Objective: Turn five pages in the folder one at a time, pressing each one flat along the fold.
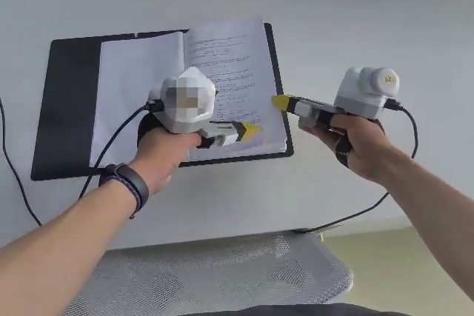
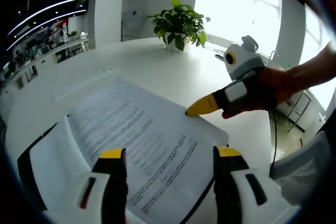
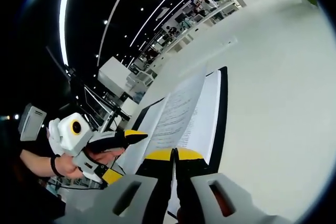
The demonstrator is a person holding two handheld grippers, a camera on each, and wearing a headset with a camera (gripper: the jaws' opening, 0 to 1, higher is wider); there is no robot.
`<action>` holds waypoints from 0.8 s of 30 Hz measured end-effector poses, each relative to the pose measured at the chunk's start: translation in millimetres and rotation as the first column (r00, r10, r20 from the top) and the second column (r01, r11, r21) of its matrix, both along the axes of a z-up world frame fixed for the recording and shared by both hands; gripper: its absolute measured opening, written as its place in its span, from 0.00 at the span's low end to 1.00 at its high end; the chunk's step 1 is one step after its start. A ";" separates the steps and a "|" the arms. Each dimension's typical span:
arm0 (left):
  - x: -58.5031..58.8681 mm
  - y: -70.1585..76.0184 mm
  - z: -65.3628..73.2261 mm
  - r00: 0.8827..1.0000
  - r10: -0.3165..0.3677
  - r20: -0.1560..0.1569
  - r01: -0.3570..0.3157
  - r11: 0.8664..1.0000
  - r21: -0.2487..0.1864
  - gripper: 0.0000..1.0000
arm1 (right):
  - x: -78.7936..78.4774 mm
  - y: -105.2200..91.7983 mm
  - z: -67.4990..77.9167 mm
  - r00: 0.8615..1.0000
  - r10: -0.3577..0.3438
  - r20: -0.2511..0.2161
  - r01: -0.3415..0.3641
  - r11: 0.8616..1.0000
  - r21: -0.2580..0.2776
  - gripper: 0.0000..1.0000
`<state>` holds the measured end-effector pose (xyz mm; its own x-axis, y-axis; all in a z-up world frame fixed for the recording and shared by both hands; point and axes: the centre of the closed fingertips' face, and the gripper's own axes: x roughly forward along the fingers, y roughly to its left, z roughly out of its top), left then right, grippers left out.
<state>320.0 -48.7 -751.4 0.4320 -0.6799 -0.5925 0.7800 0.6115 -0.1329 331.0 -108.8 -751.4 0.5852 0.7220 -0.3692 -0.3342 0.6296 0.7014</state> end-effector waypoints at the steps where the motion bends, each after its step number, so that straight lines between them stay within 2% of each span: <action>1: 0.3 2.5 2.4 1.000 0.005 0.004 -0.005 1.000 -0.003 0.67 | 0.1 0.0 0.8 1.000 -0.001 0.002 0.001 1.000 -0.001 0.00; 11: 1.3 39.5 22.8 0.996 0.091 0.013 -0.090 0.995 -0.040 0.69 | -1.2 6.4 18.3 0.999 0.003 0.032 -0.003 1.000 -0.006 0.00; 24: -6.6 86.4 33.7 0.986 0.165 0.028 -0.163 0.985 -0.052 0.69 | 3.0 20.8 44.2 0.996 0.024 0.090 -0.023 1.000 -0.015 0.00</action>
